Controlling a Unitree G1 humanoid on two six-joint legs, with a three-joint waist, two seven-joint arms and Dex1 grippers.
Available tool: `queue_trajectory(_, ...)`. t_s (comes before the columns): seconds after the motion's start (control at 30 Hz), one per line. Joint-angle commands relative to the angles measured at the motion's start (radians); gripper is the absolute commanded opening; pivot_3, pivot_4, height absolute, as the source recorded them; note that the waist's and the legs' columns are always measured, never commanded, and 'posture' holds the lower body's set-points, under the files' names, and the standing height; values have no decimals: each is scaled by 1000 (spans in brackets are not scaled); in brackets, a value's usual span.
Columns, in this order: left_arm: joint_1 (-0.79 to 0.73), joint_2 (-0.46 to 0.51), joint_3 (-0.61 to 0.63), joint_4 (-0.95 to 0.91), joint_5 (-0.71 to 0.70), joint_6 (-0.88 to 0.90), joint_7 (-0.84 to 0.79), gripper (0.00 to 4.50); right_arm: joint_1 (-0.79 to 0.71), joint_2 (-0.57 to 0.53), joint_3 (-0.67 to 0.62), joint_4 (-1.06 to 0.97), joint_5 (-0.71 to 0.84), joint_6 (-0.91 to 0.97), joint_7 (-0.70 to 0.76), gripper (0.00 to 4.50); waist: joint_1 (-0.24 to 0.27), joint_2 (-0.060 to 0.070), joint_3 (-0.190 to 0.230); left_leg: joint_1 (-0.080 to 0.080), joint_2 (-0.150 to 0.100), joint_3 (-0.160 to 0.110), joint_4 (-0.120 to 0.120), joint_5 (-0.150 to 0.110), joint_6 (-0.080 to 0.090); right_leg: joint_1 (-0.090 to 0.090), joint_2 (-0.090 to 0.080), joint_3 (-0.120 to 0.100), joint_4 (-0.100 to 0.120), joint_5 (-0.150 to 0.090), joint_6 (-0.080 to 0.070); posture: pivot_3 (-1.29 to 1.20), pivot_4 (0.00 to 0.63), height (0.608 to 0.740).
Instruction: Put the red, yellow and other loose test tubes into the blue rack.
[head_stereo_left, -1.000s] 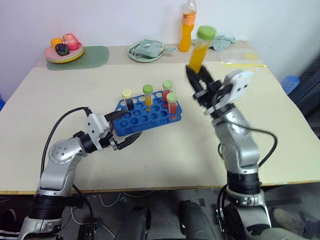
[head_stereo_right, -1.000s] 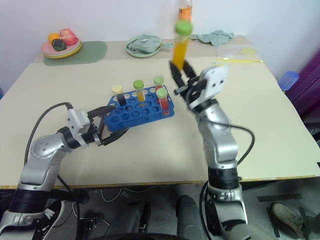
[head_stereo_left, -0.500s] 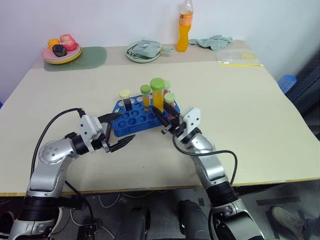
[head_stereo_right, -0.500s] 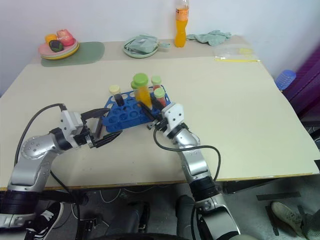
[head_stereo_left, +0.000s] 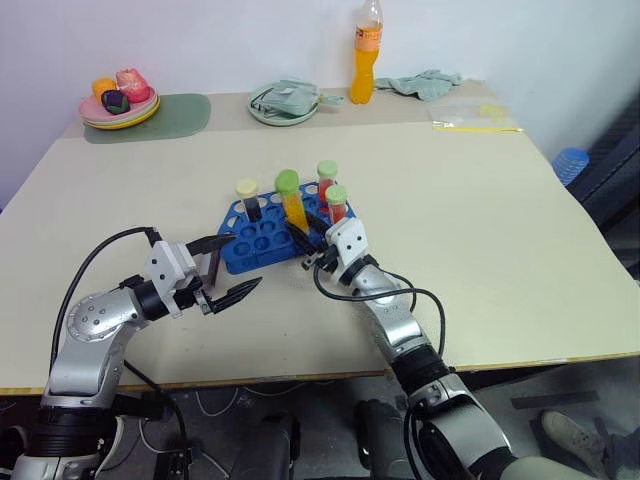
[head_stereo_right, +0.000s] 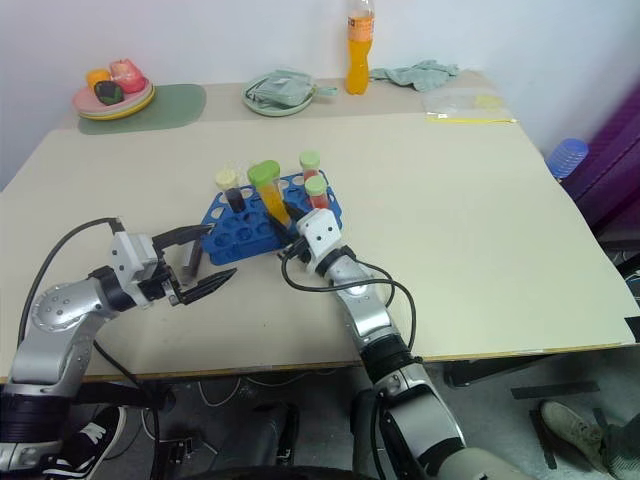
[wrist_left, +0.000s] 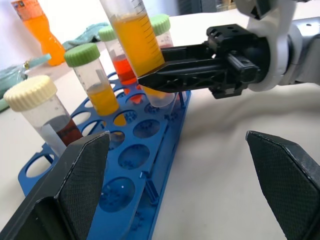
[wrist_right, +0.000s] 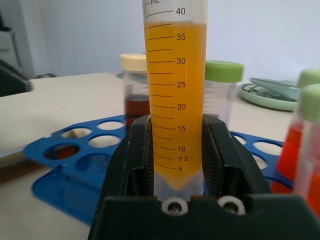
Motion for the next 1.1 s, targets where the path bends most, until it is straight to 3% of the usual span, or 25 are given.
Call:
queue_trajectory(0.03, -2, 6, 16, -38, -4, -4, 7, 4500, -11, 15, -7, 2, 3, -24, -7, 816, 0, 0, 0, 0, 0, 0, 0, 0, 0, 0, 0, 0, 0, 0, 0, 0, 150, 740)
queue_trajectory(1.1, -22, 5, 7, -106, -7, 68, 46, 4500, -84, 35, -12, 179, -57, -57, -72, 816, -1, 0, 0, 1, 3, 0, 0, 1, -1, 0, 3, 0, 0, 1, -2, 0, 150, 740)
